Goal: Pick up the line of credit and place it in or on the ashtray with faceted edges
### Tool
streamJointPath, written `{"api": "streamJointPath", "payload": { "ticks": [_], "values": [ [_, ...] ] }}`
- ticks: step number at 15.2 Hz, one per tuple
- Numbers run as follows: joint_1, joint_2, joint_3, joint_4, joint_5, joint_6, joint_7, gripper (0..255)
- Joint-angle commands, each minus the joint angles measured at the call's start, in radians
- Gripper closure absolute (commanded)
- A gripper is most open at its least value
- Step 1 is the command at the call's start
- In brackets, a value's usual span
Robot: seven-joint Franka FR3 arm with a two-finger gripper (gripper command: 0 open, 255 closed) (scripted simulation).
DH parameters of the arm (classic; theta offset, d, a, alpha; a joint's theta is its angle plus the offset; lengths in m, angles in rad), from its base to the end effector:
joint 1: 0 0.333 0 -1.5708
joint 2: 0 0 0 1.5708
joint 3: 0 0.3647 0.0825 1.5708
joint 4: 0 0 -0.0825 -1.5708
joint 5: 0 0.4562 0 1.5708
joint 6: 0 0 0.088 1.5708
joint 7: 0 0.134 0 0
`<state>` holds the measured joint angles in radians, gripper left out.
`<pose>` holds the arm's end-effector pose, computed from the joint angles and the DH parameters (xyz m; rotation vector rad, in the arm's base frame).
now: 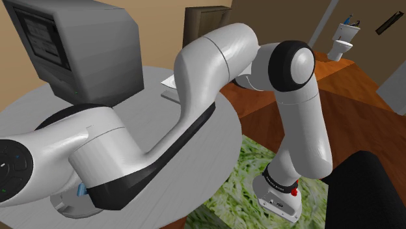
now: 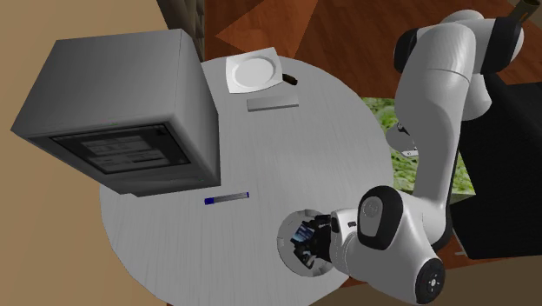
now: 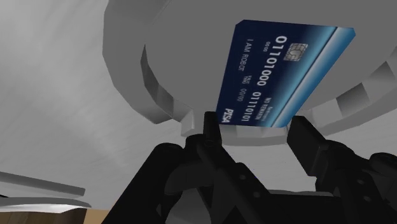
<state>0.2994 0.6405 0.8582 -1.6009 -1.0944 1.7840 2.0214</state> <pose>0.4748 0.5959 0.3359 2.7540 -0.7834 0.8257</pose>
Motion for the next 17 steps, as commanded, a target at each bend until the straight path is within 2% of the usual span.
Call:
{"api": "streamJointPath", "payload": {
  "ticks": [1,6,7,12,17],
  "values": [
    [0.001,0.002,-0.001,0.000,-0.001,0.001,0.002,255],
    [0.001,0.002,-0.001,0.000,-0.001,0.001,0.002,255],
    [0.001,0.002,-0.001,0.000,-0.001,0.001,0.002,0],
    [0.001,0.002,-0.001,0.000,-0.001,0.001,0.002,0],
    [0.031,-0.039,0.033,0.042,0.046,-0.076,-0.019,0]
  ]
}}
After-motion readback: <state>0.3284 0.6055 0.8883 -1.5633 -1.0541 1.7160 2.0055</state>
